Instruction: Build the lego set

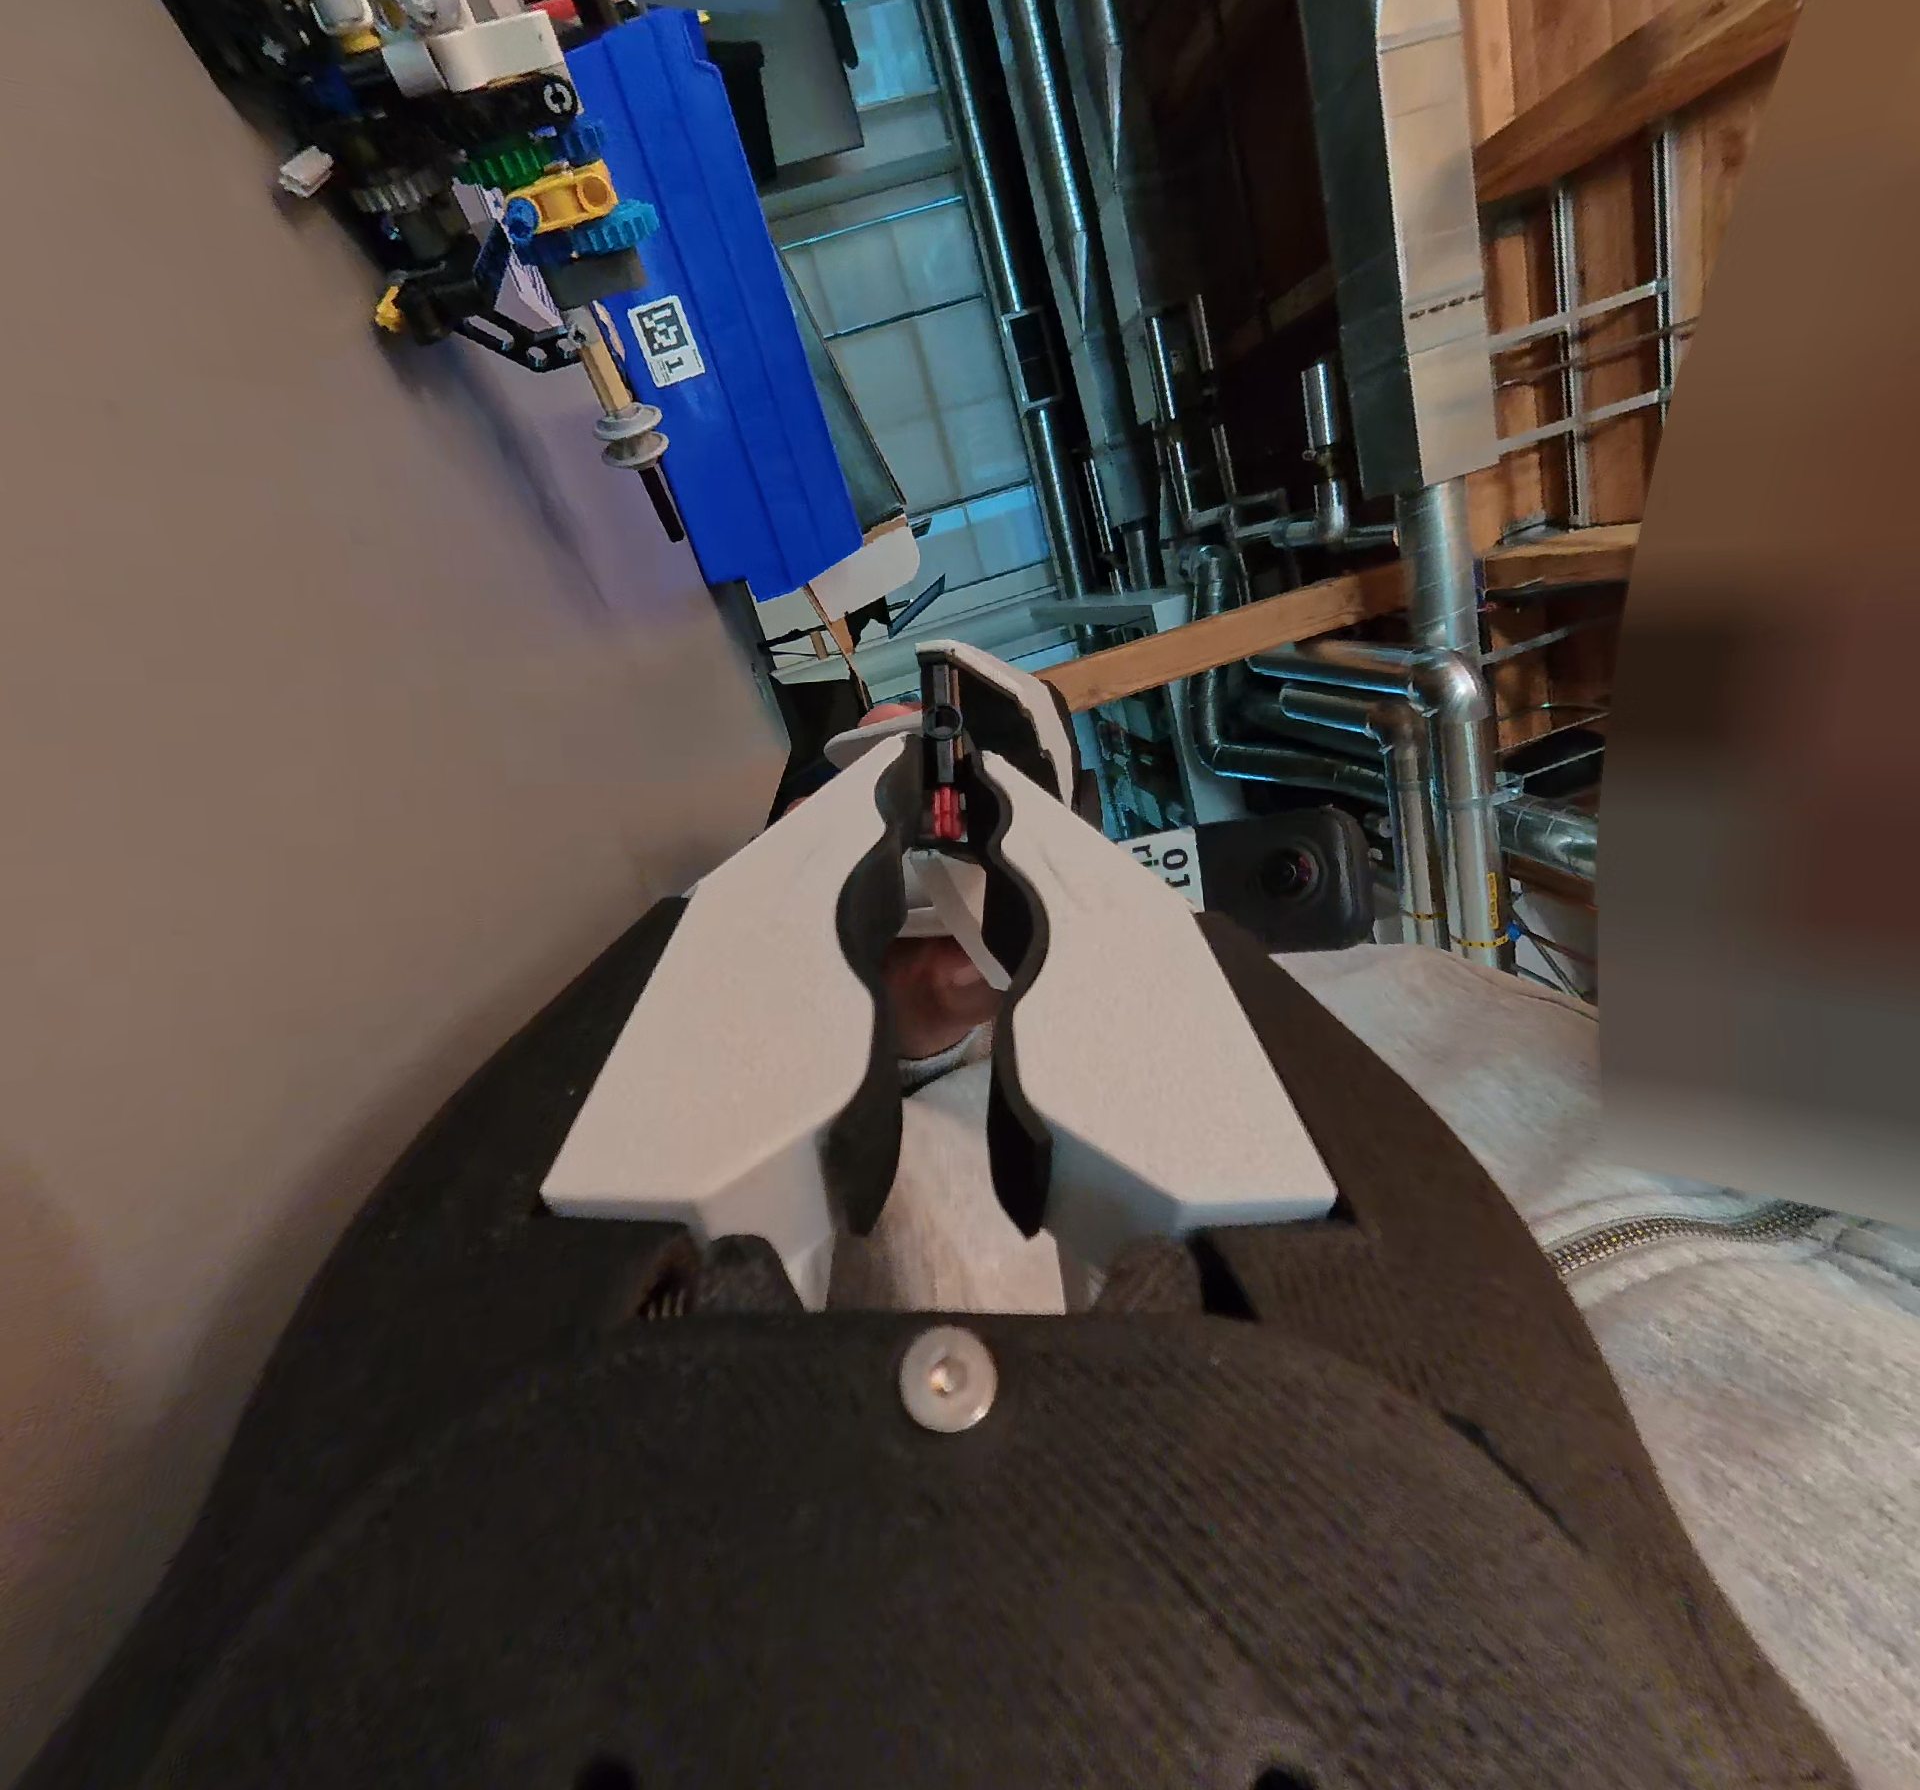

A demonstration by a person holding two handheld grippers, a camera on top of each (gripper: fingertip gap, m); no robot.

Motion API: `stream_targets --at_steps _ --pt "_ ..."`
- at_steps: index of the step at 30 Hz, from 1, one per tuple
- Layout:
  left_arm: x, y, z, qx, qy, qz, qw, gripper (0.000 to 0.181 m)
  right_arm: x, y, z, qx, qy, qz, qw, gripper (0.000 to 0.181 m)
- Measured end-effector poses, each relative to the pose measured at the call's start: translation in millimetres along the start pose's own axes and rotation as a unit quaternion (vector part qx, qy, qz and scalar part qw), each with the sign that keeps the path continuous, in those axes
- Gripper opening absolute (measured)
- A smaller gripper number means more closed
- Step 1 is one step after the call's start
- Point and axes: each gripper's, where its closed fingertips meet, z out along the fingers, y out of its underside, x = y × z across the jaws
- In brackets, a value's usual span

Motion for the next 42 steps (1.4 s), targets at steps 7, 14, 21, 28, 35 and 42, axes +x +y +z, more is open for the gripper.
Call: stream_targets --at_steps 7,14,21,28,35,42 --pt "-1.2 -5.3 -2.4 0.008 -0.001 0.005 1.0 0.008 23.5 8.5 -11.3 -0.006 0.029 0.058 0.998 0.032" --pt "-7.0 -2.2 12.1 -0.025 -0.042 0.069 0.996 0.011 93.1 68.1 -62.2 -0.1 0.158 0.17 0.968 0.032" --pt "-22.2 -1.9 42.6 -0.059 -0.054 0.043 0.996 0.012 93.0 90.0 -63.8 -0.134 0.13 0.224 0.957 0.032" --pt "-39.5 -11.3 63.5 -0.086 -0.079 0.037 0.992 0.013 90.2 98.6 -60.3 -0.168 0.131 0.21 0.954 0.032" --pt "-49.5 -12.0 76.7 -0.117 -0.095 0.046 0.988 0.013 91.8 102.4 -59.2 -0.179 0.132 0.209 0.952 0.033" --pt "-57.0 -14.7 81.6 -0.137 -0.111 0.061 0.983 0.011 92.2 104.9 -57.5 -0.184 0.125 0.214 0.951 0.033"
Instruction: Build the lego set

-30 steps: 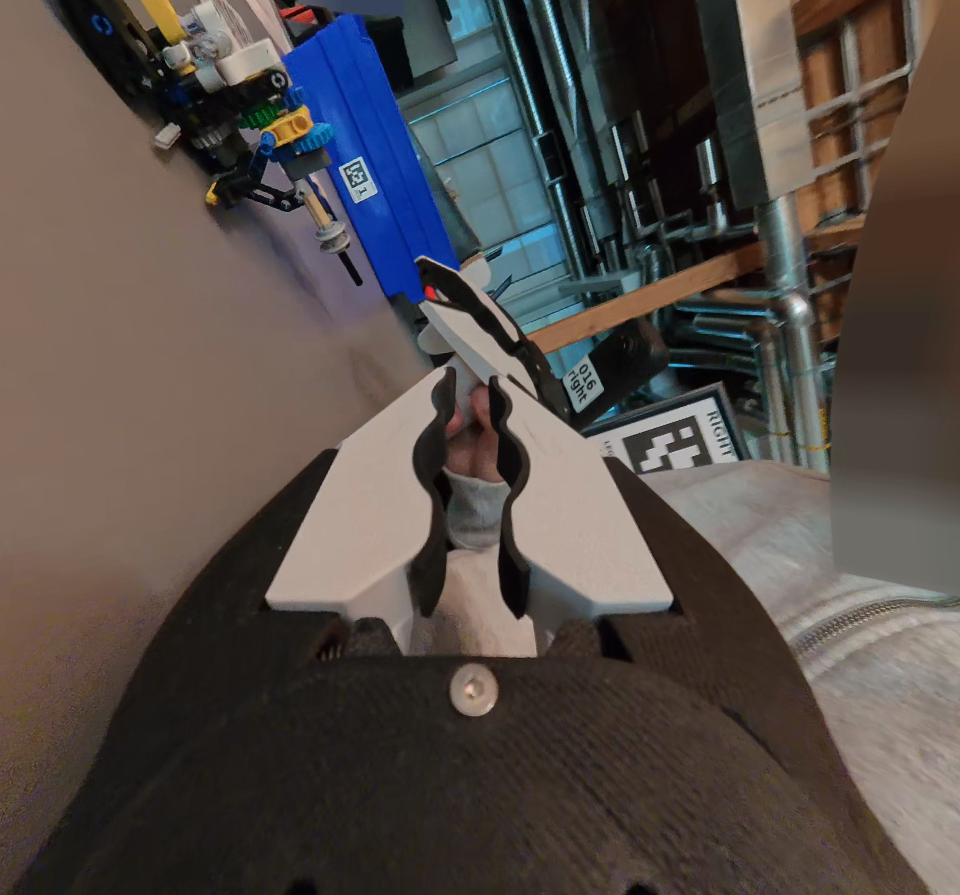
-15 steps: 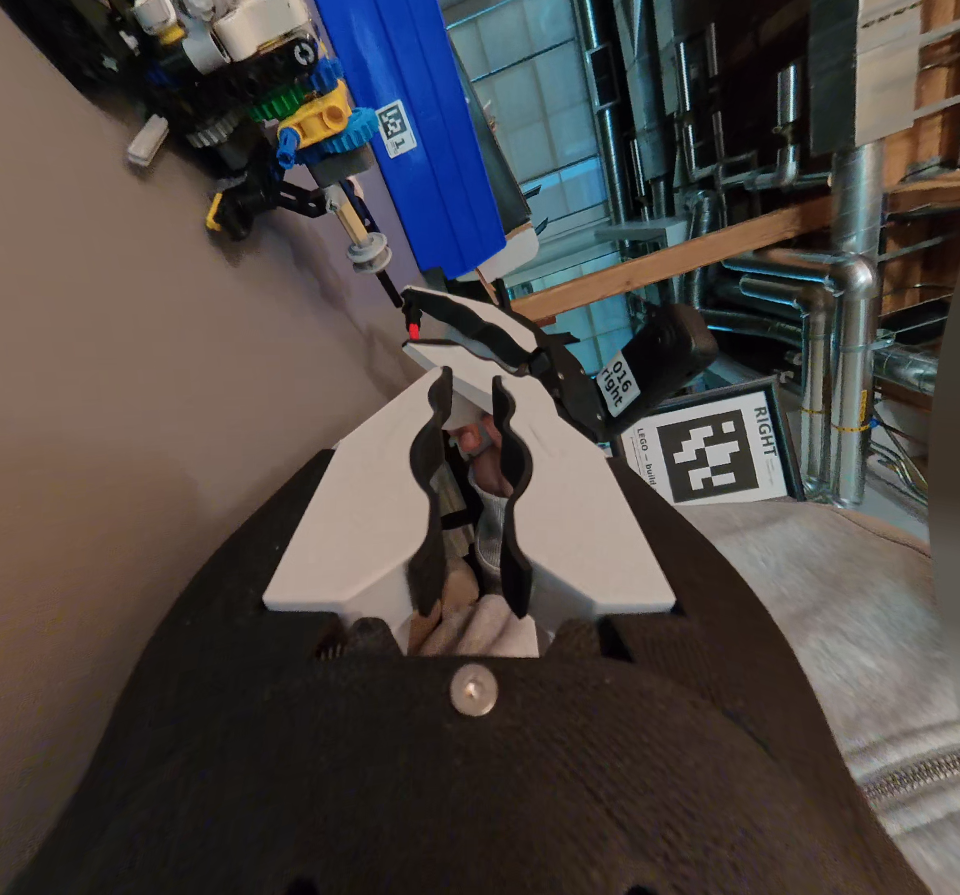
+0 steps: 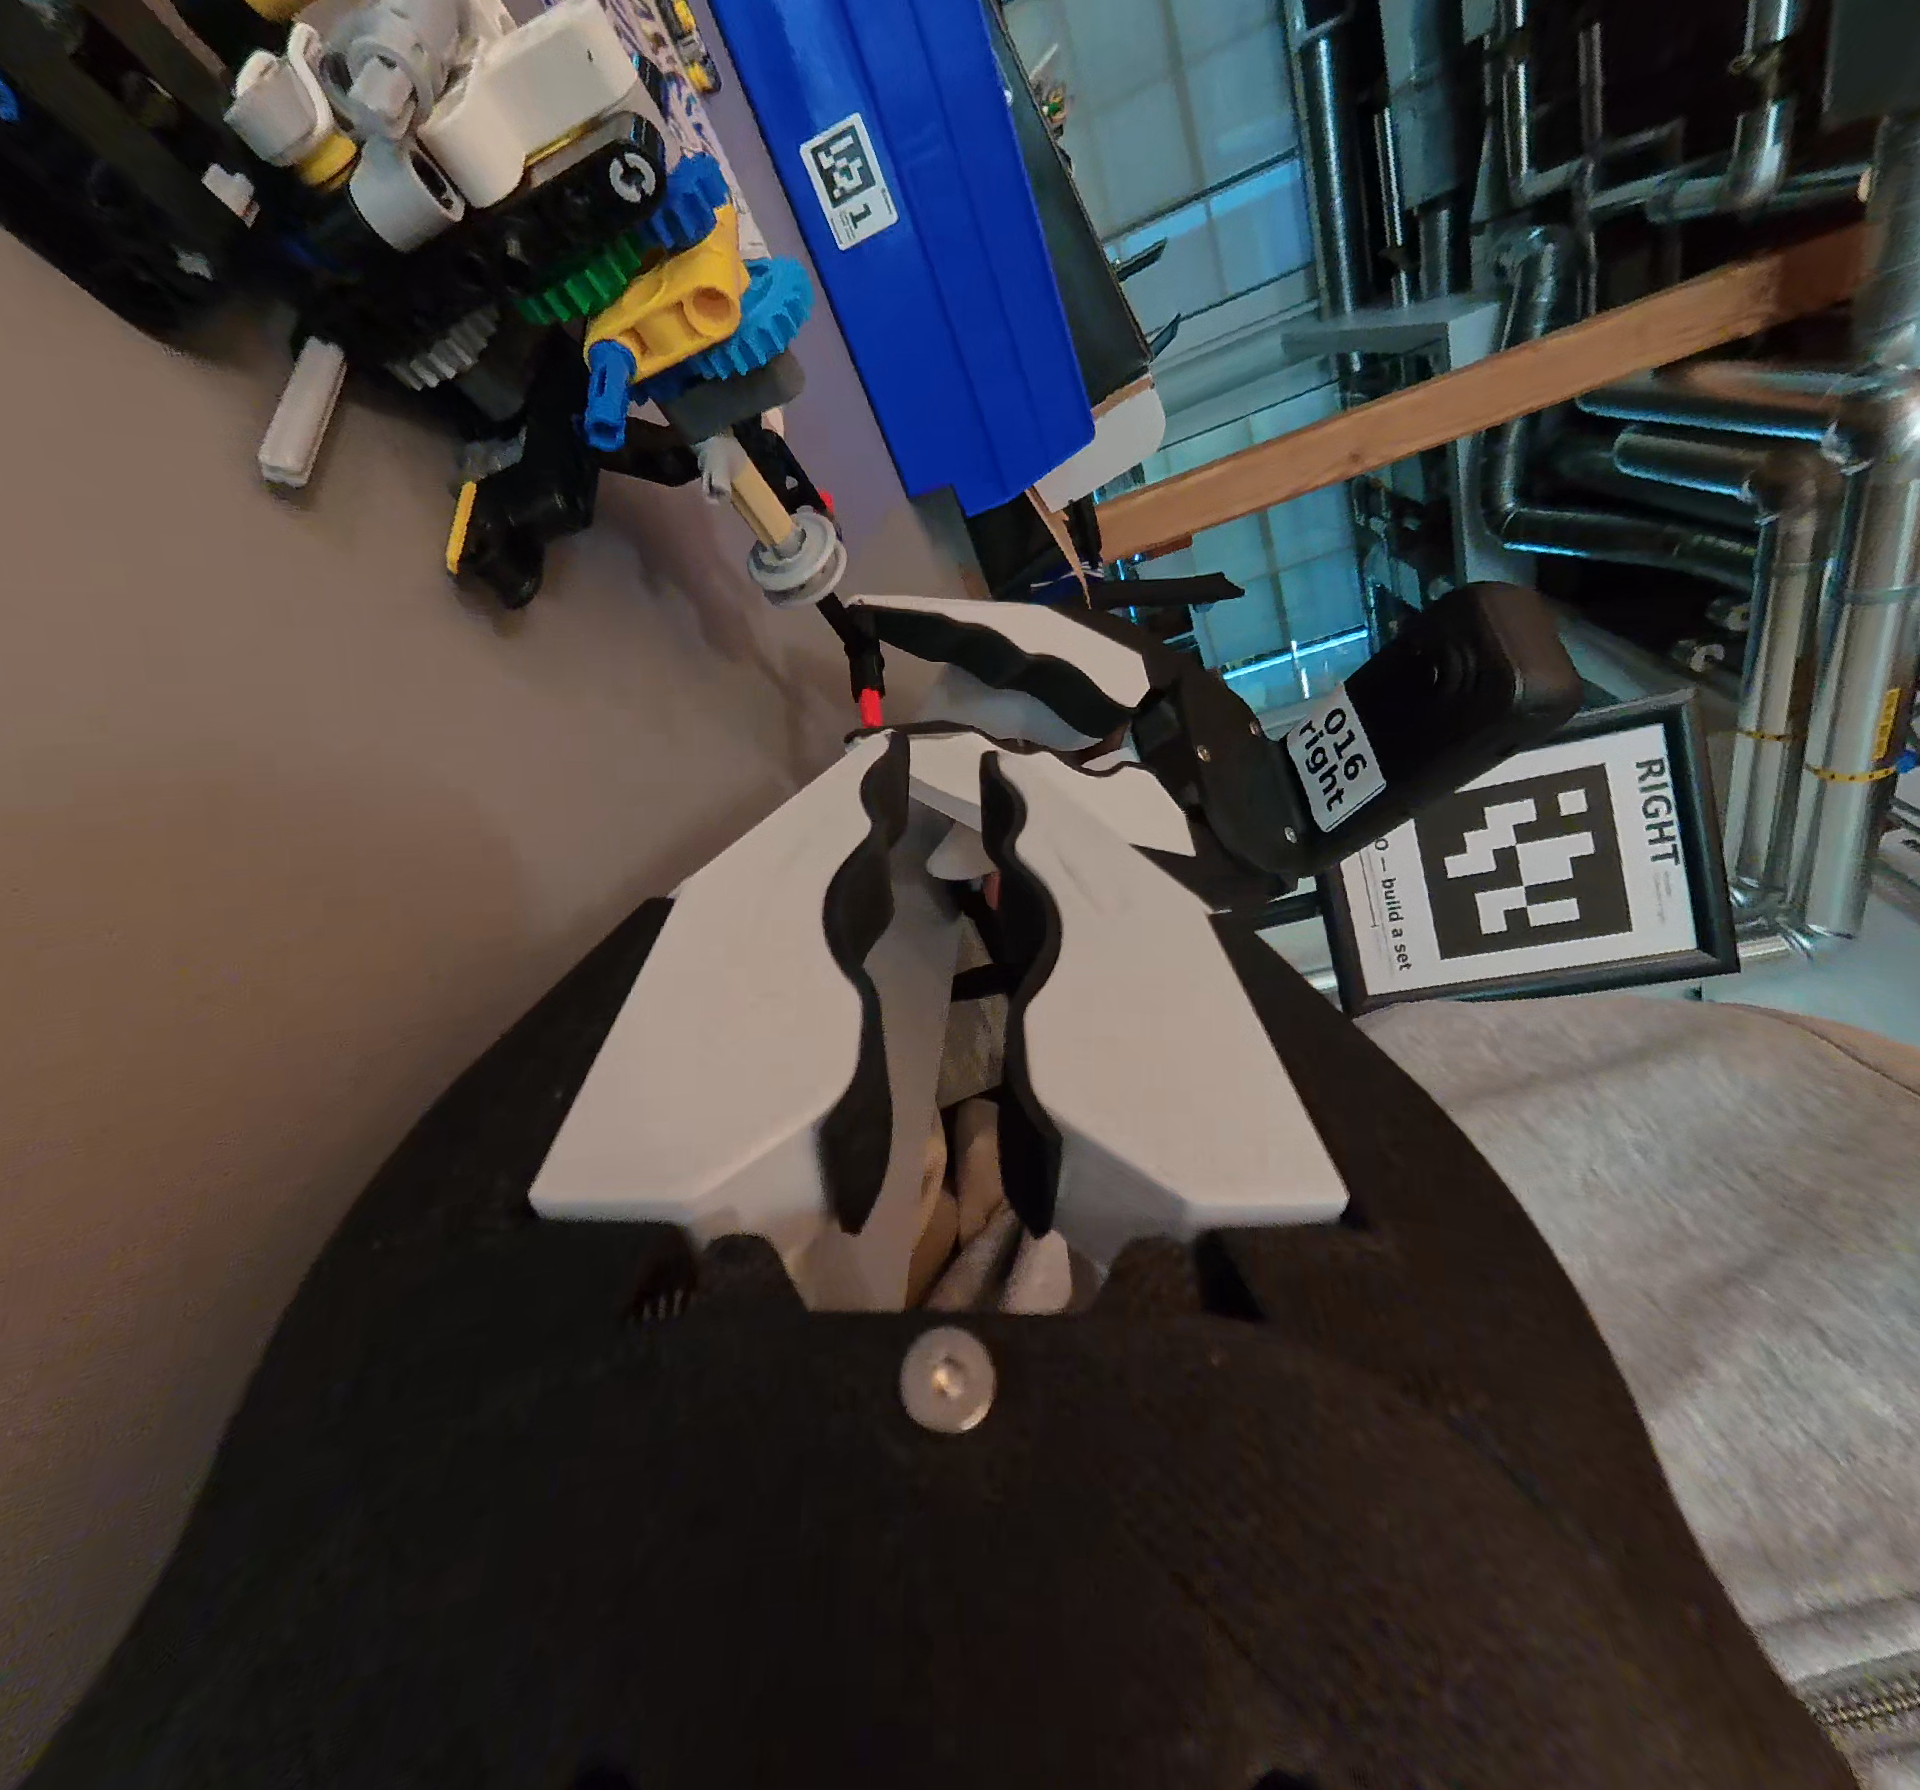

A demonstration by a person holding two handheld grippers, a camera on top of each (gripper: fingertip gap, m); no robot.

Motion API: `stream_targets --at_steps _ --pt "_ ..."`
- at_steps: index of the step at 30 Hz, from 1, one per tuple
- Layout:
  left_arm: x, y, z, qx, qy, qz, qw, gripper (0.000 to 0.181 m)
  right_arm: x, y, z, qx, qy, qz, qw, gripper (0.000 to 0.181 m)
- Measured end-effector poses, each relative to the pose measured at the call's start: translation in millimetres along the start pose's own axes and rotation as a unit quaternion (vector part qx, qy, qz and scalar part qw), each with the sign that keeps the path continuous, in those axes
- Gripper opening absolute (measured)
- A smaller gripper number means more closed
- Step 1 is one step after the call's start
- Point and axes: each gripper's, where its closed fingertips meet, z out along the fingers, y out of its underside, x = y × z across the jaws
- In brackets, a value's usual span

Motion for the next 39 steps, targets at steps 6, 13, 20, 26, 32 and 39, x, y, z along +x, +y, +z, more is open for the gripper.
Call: stream_targets --at_steps 6,13,20,26,32,39 --pt "-4.0 -2.9 4.3 -0.009 -0.01 0.016 1.0 0.011 0.3 -1.2 0.2 0.003 -0.013 0.008 1.0 0.033" --pt "-5.9 -2.3 7.9 -0.016 -0.017 0.031 0.999 0.01 -0.3 -2.9 3.3 0.002 -0.003 -0.019 1.0 0.033" --pt "-5.4 -2.2 7.5 -0.014 -0.016 0.035 0.999 0.01 -3.5 -2.6 8.0 -0.006 0.002 -0.049 0.999 0.045" --pt "-5.0 -0.3 7.6 -0.016 -0.017 0.046 0.999 0.011 -3.2 -5.5 -0.7 0.012 -0.012 -0.033 0.999 0.047" --pt "-5.0 -0.1 7.8 -0.016 -0.017 0.047 0.999 0.011 -4.2 -4.4 -5.0 0.013 -0.032 -0.014 0.999 0.035" --pt "-6.0 2.0 9.4 -0.022 -0.023 0.054 0.998 0.011 -6.9 -13.7 -14.1 0.038 -0.038 -0.034 0.998 0.0"
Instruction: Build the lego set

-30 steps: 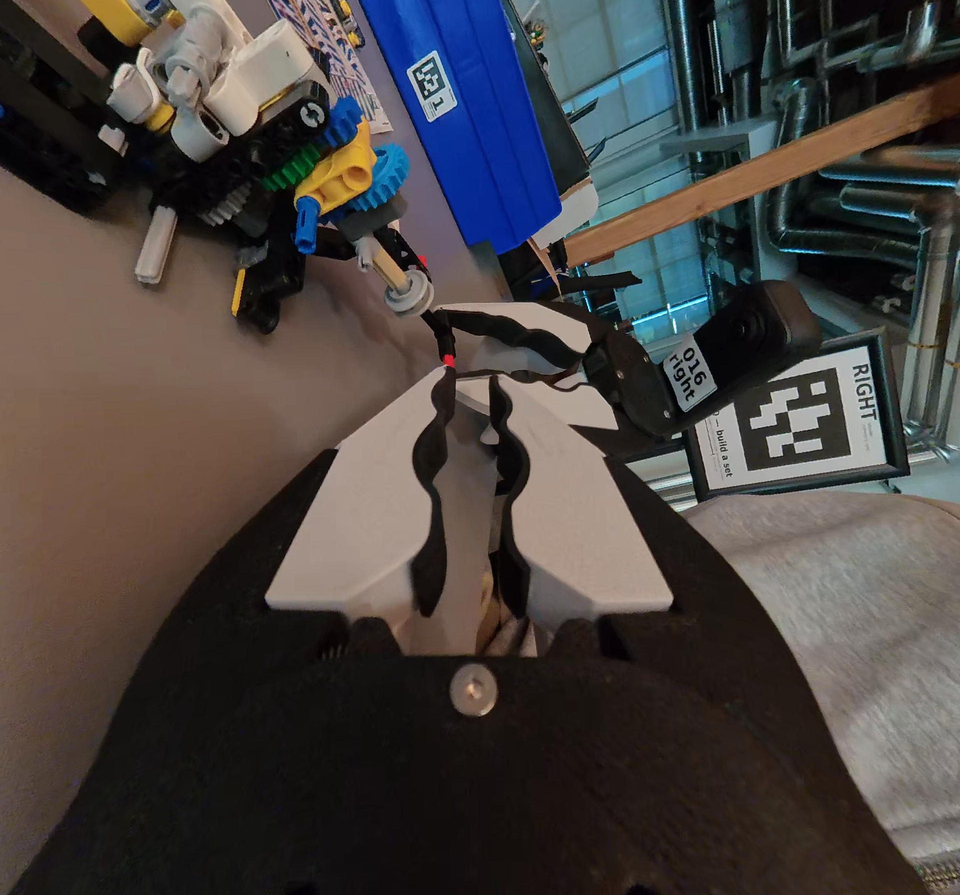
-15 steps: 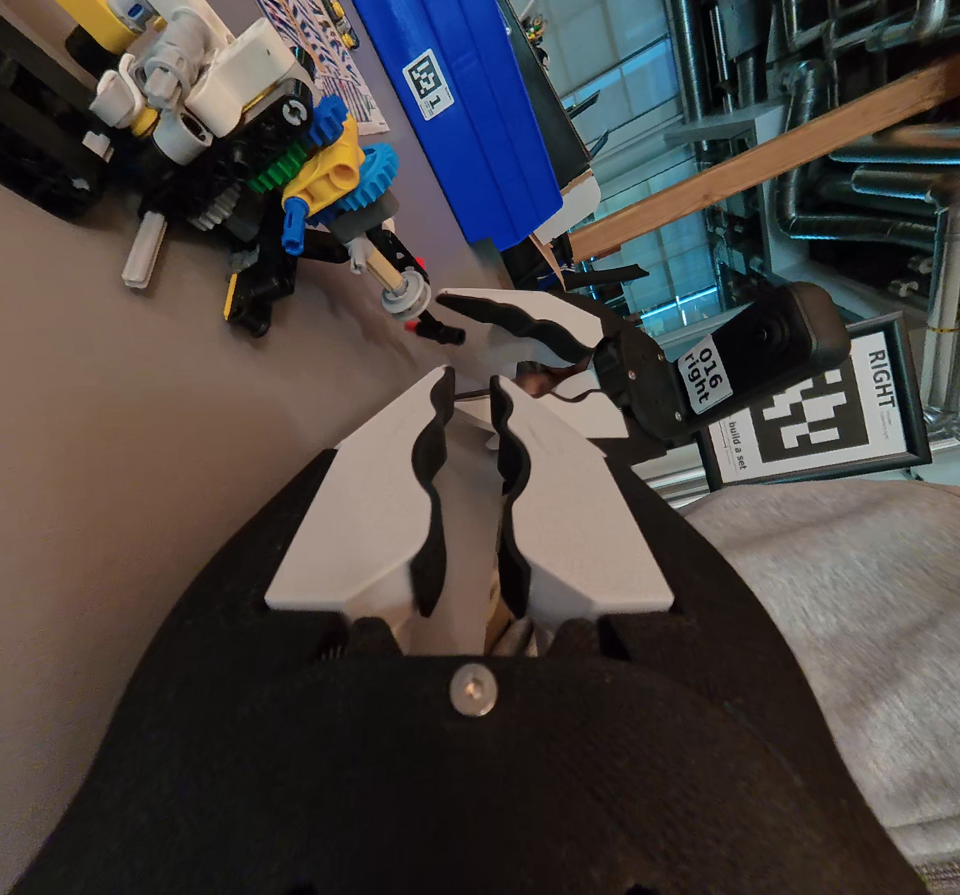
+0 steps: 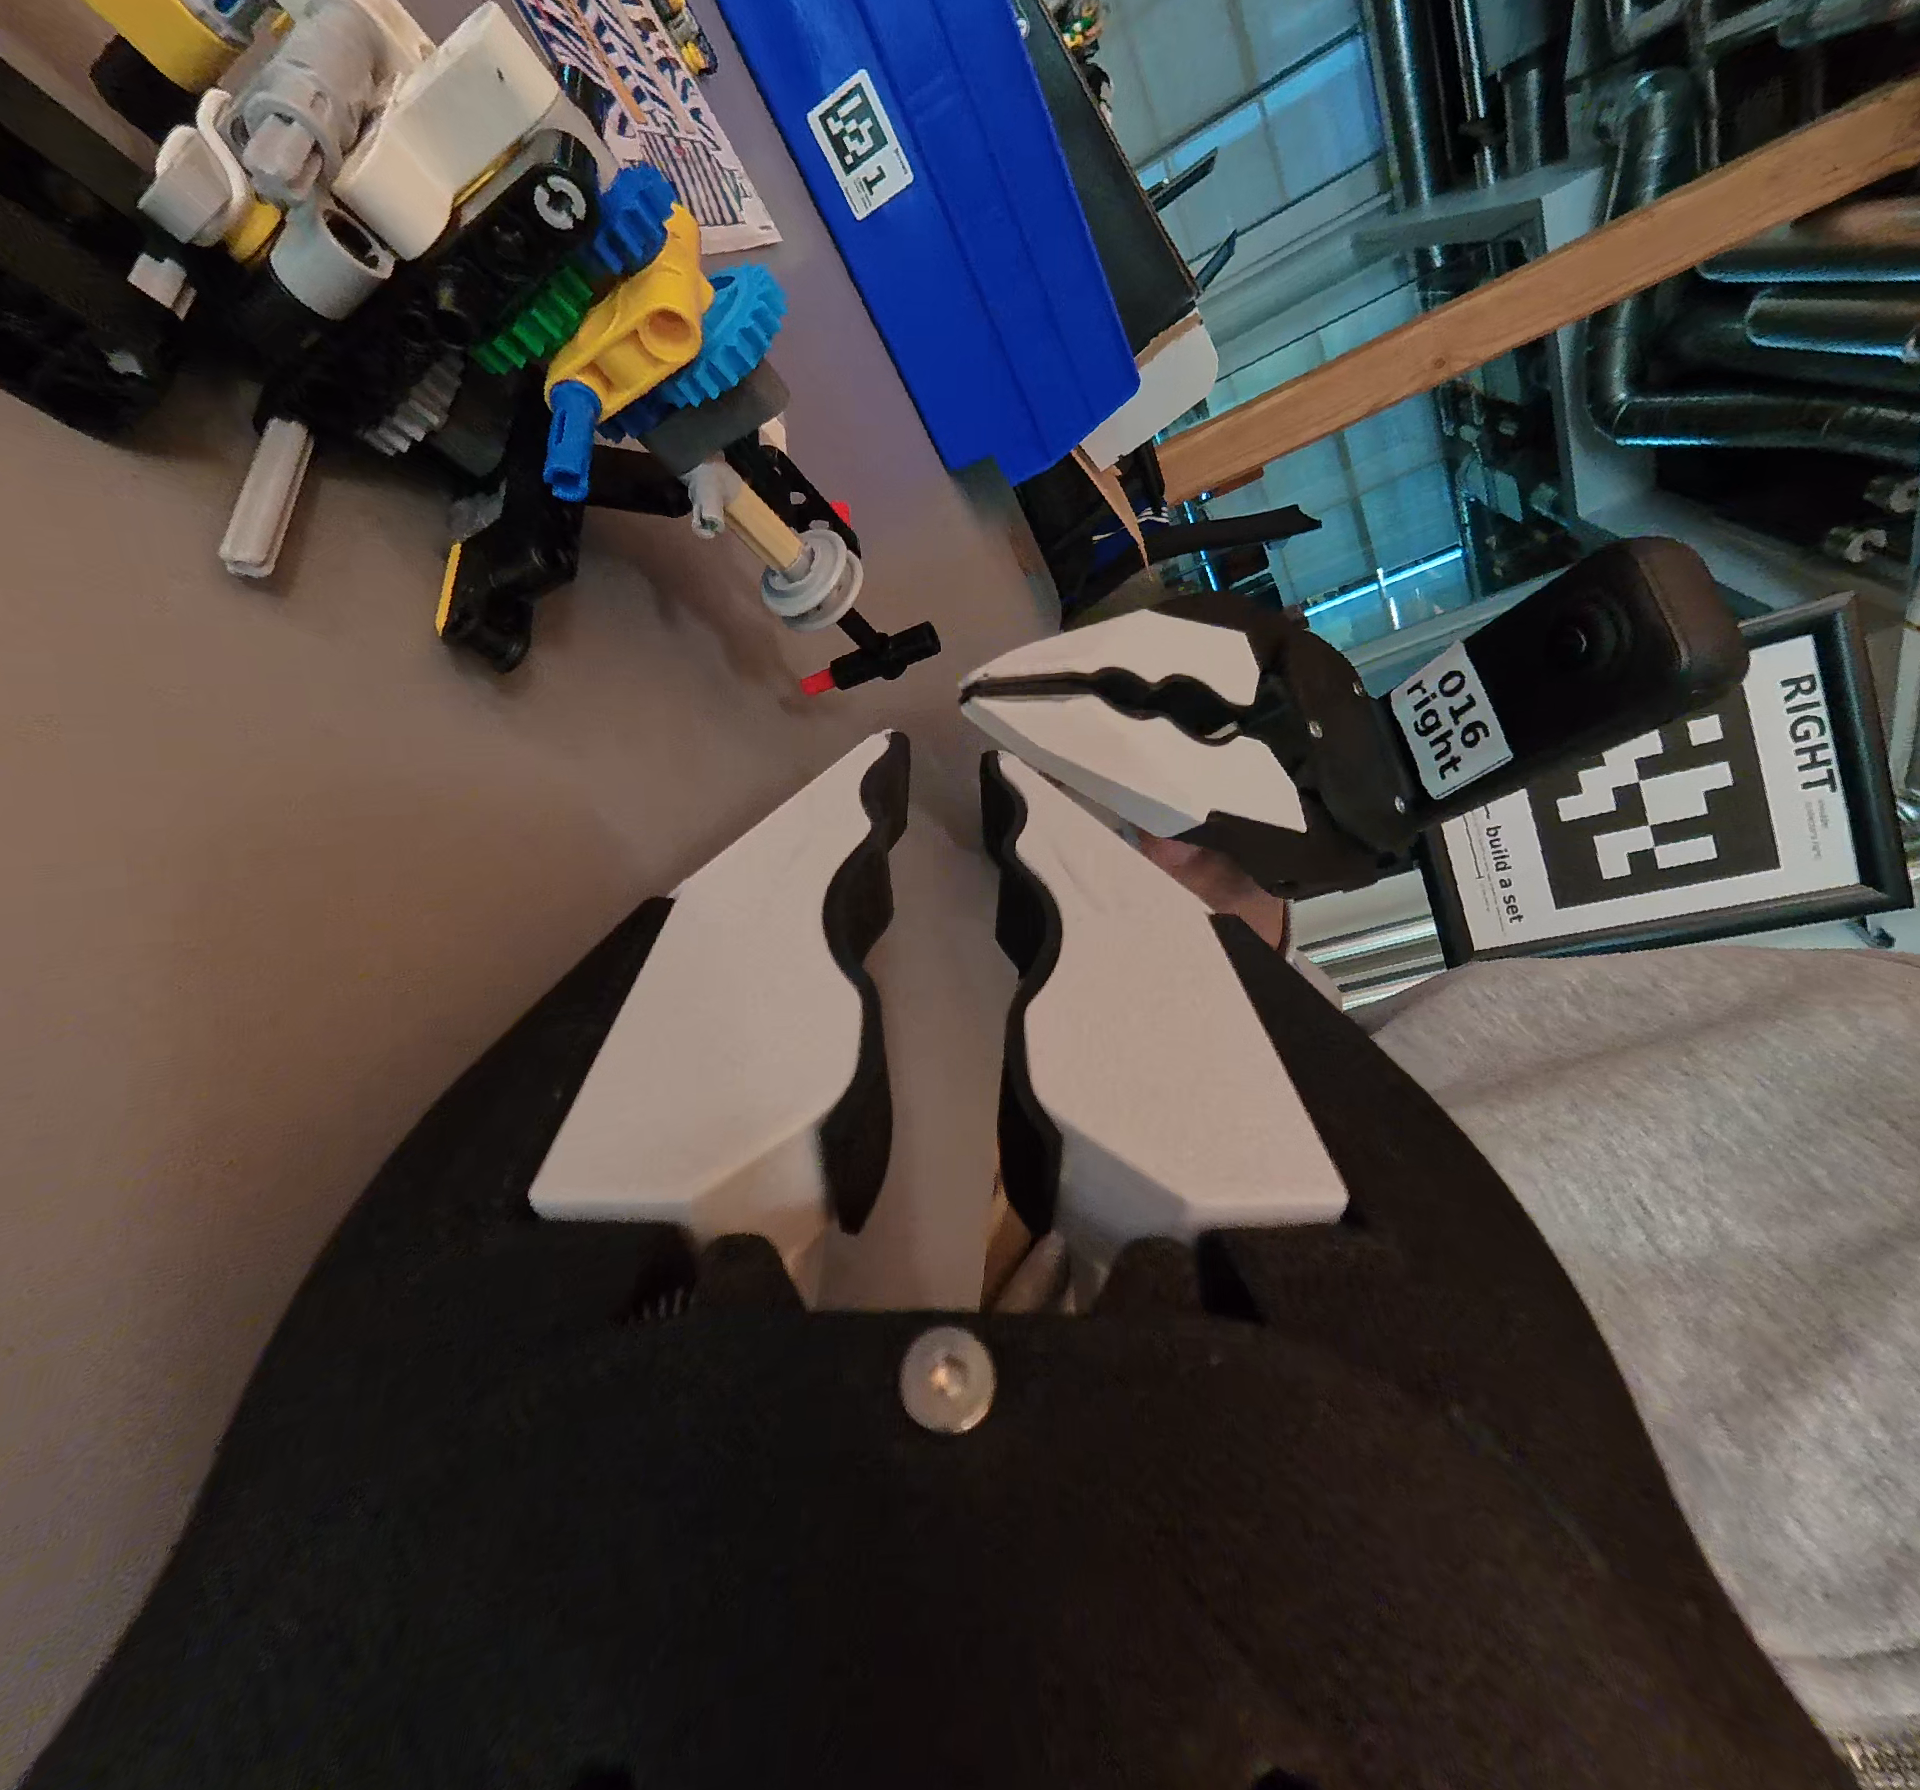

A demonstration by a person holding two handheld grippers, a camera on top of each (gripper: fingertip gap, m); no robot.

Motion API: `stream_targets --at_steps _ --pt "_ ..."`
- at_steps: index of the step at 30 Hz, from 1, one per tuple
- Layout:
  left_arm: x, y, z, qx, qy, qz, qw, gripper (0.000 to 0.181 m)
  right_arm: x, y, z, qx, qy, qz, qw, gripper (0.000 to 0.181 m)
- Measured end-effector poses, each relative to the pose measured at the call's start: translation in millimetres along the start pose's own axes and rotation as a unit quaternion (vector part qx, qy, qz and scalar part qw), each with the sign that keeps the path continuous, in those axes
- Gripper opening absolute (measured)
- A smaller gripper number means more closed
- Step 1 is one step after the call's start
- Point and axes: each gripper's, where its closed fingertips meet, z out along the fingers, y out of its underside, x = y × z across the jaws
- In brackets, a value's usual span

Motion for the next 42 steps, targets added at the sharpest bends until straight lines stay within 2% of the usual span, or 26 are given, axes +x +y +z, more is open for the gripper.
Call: stream_targets --at_steps 17,26,33,39,42 --pt "-0.5 1.7 1.3 -0.004 -0.005 0.007 1.0 0.011 9.6 1.5 13.7 -0.011 0.038 -0.011 0.999 0.0" --pt "-5.0 -0.8 1.9 0.004 -0.035 0.035 0.999 0.013 11.0 0.3 17.9 -0.01 0.041 -0.008 0.999 0.001" --pt "-19.1 -3.9 4.1 -0.014 -0.11 0.112 0.988 0.018 12.3 -0.5 19.9 -0.009 0.041 -0.004 0.999 0.003" --pt "-25.6 -0.7 9.2 -0.035 -0.125 0.104 0.986 0.019 13.6 -0.6 21.0 -0.007 0.038 0.005 0.999 0.004" --pt "-24.5 -1.1 11.5 -0.038 -0.116 0.1 0.987 0.011 14.6 -1.2 21.2 -0.005 0.037 0.008 0.999 0.005"
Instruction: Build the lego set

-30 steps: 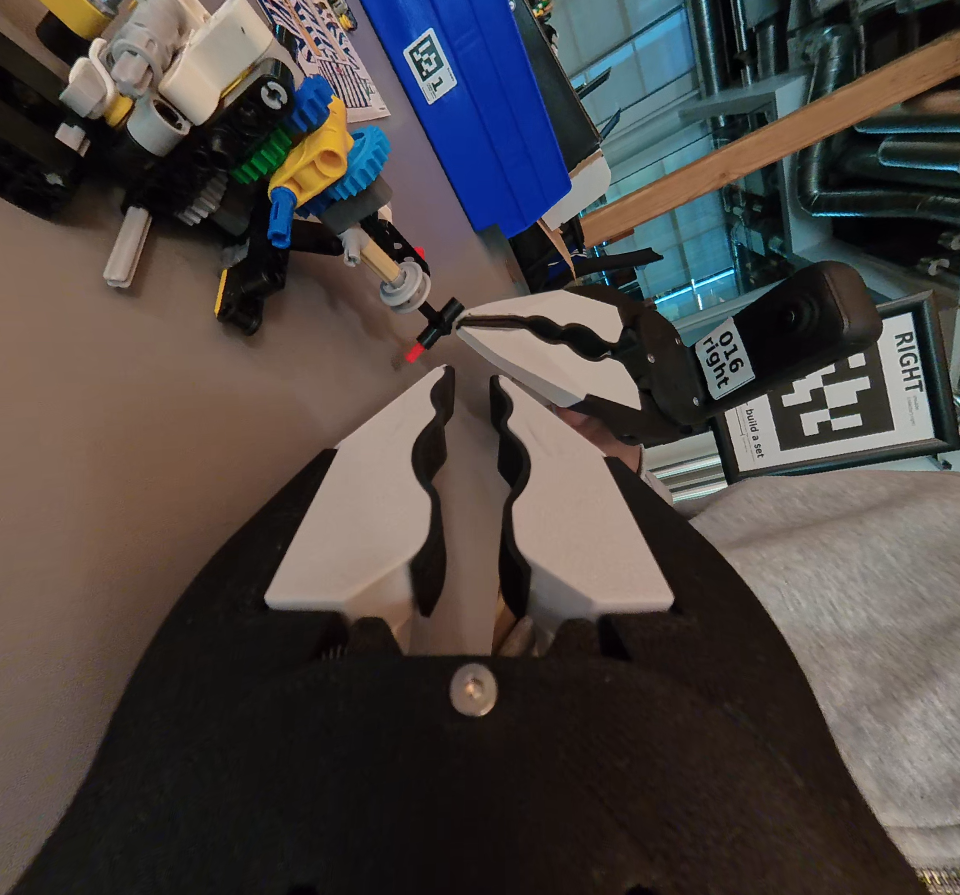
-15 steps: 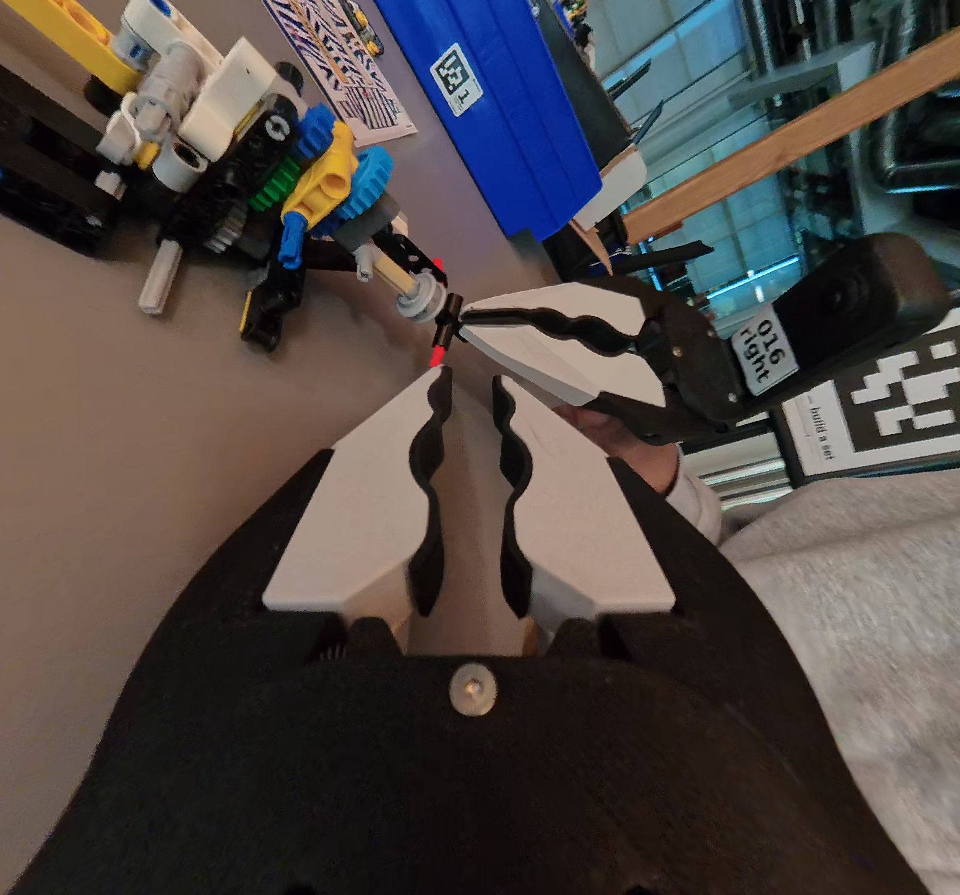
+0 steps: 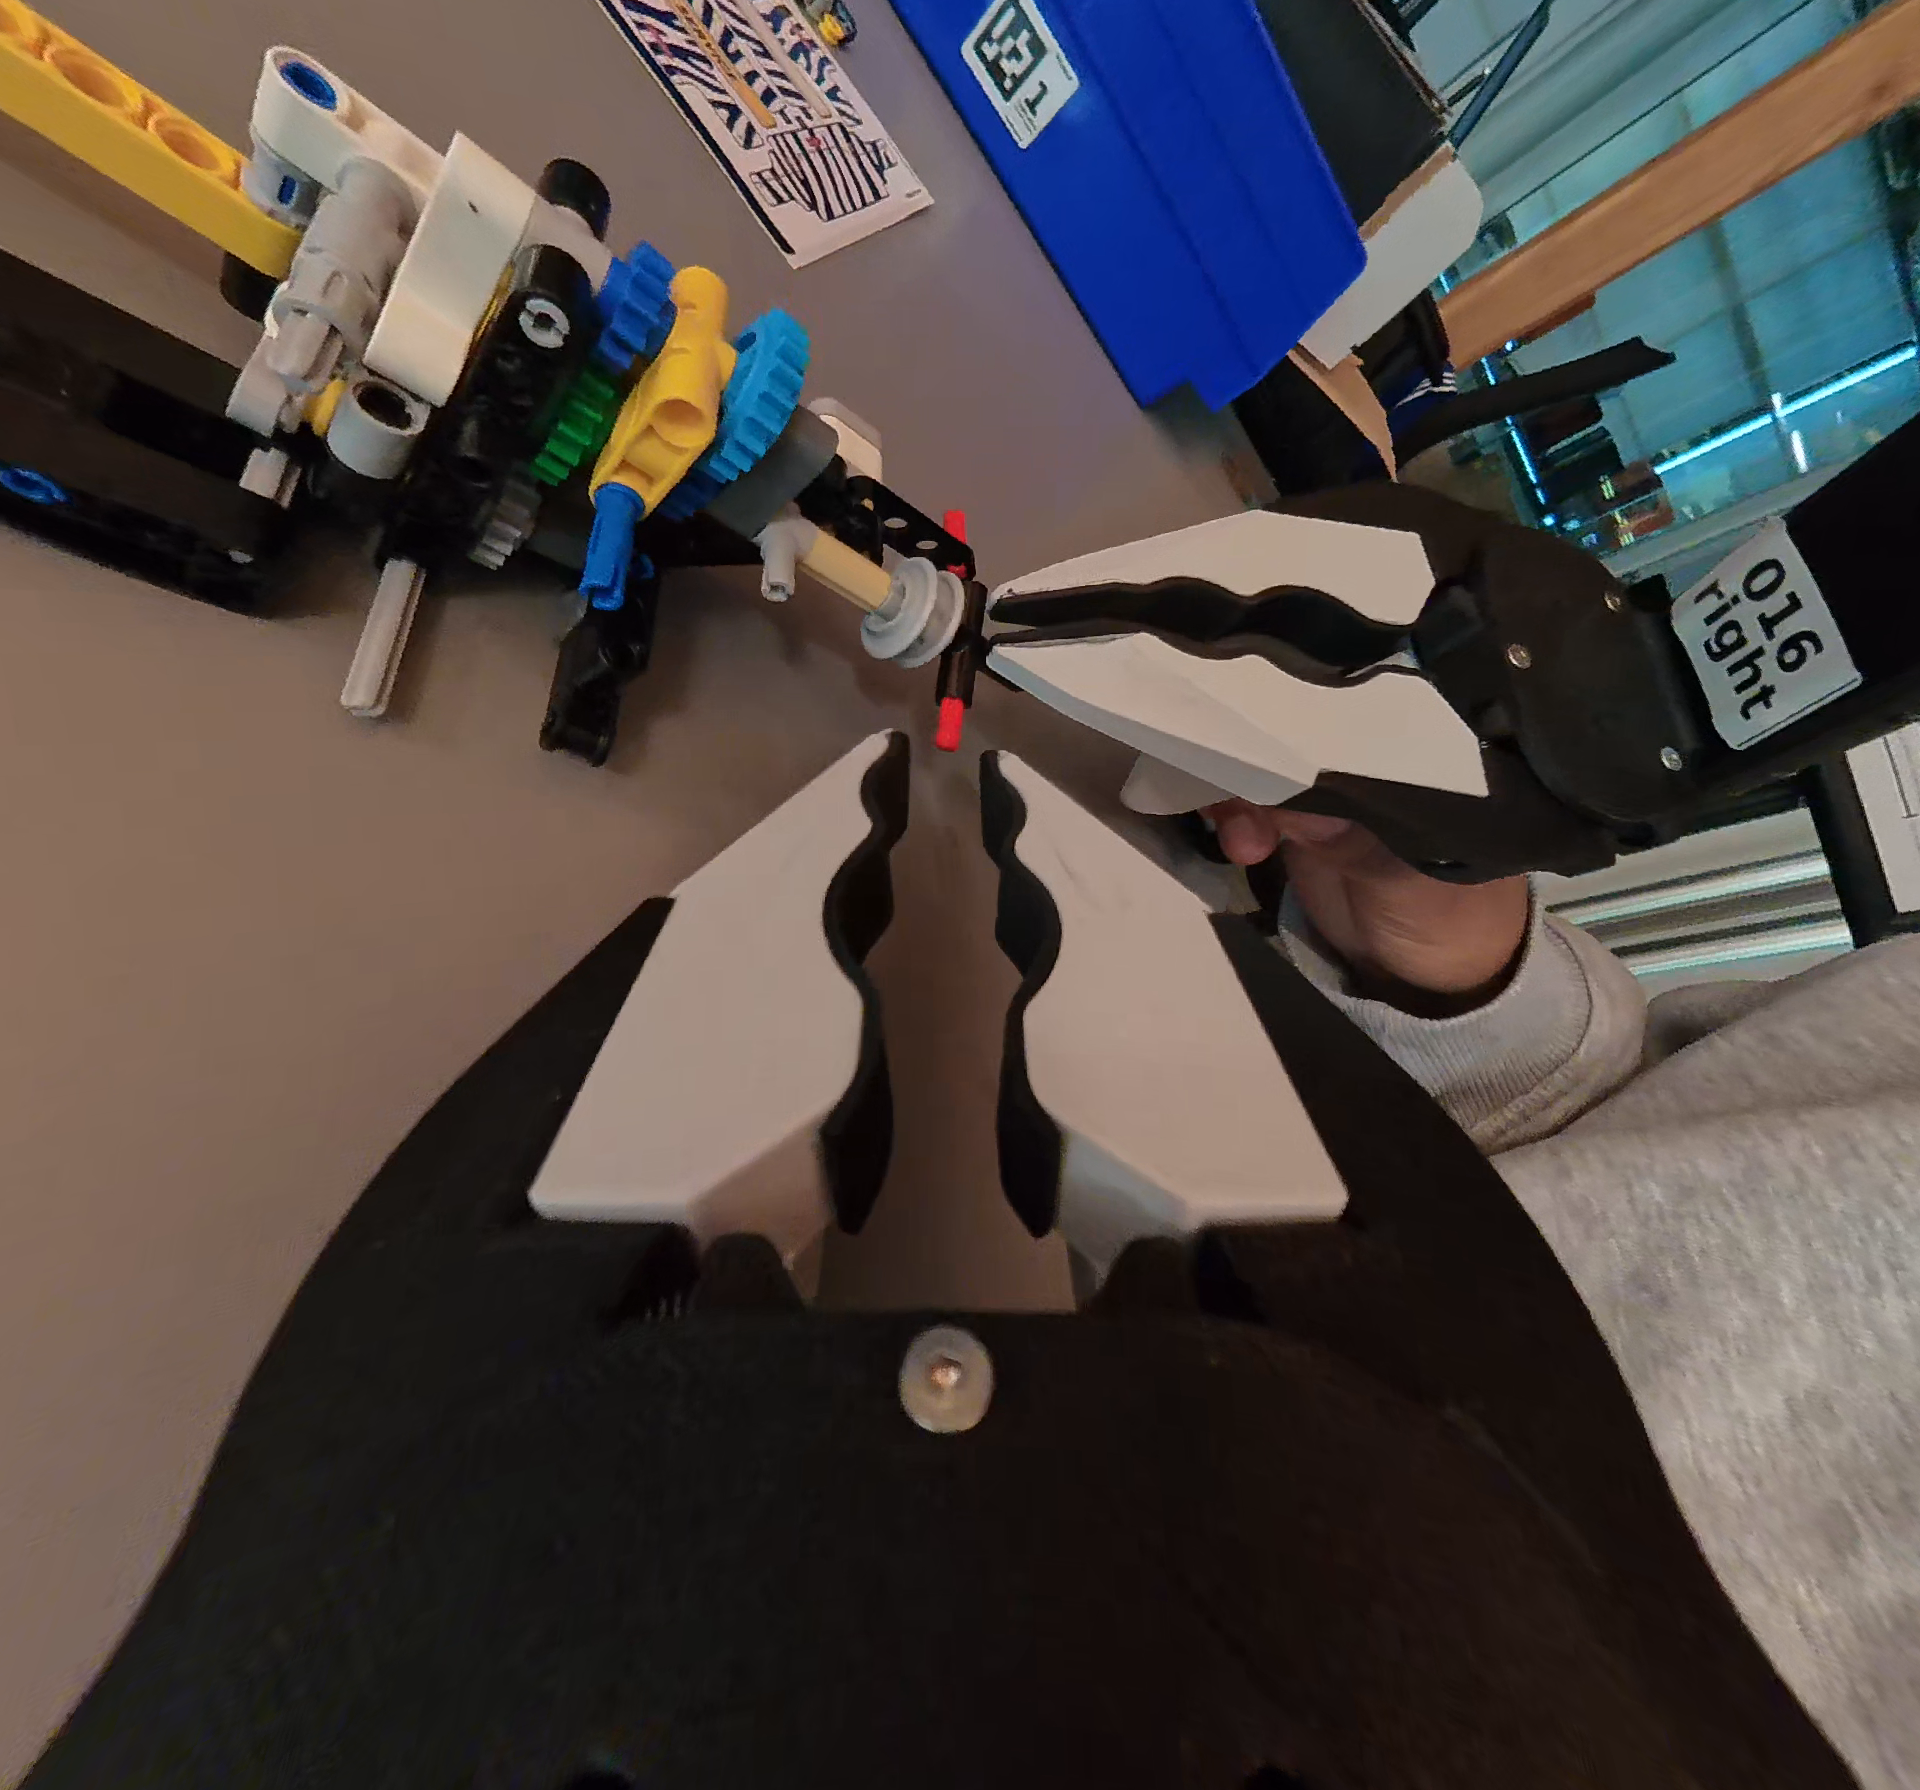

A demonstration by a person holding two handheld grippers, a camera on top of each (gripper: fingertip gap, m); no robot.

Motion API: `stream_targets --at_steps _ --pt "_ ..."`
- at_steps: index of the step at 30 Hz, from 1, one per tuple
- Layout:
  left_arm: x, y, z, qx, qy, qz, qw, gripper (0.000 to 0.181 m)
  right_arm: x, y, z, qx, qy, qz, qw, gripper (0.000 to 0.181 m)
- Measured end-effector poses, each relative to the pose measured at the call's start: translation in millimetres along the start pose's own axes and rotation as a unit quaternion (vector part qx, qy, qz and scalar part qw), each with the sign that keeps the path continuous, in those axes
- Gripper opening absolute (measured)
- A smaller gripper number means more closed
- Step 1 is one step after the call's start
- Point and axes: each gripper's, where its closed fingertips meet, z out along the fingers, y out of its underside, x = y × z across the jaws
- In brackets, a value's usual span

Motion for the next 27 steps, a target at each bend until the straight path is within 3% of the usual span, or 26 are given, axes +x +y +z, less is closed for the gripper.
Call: stream_targets --at_steps 4,11,21,27 --pt "2.4 -2.2 1.0 0.003 0.014 -0.005 1.0 0.002 0.9 -0.1 0.7 0.0 -0.001 0.005 1.0 0.005" --pt "3.3 -4.4 0.6 0.009 0.023 -0.013 1.0 0.001 2.7 -0.8 0.8 0.002 -0.003 0.011 1.0 0.008" --pt "3.9 -5.4 0.0 0.012 0.027 -0.015 0.999 0.001 6.7 7.0 -2.2 -0.016 -0.025 -0.012 0.999 0.065" --pt "3.9 -4.0 1.0 0.005 0.03 -0.021 0.999 0.002 -4.1 10.8 5.5 -0.033 -0.041 -0.059 0.997 0.069"
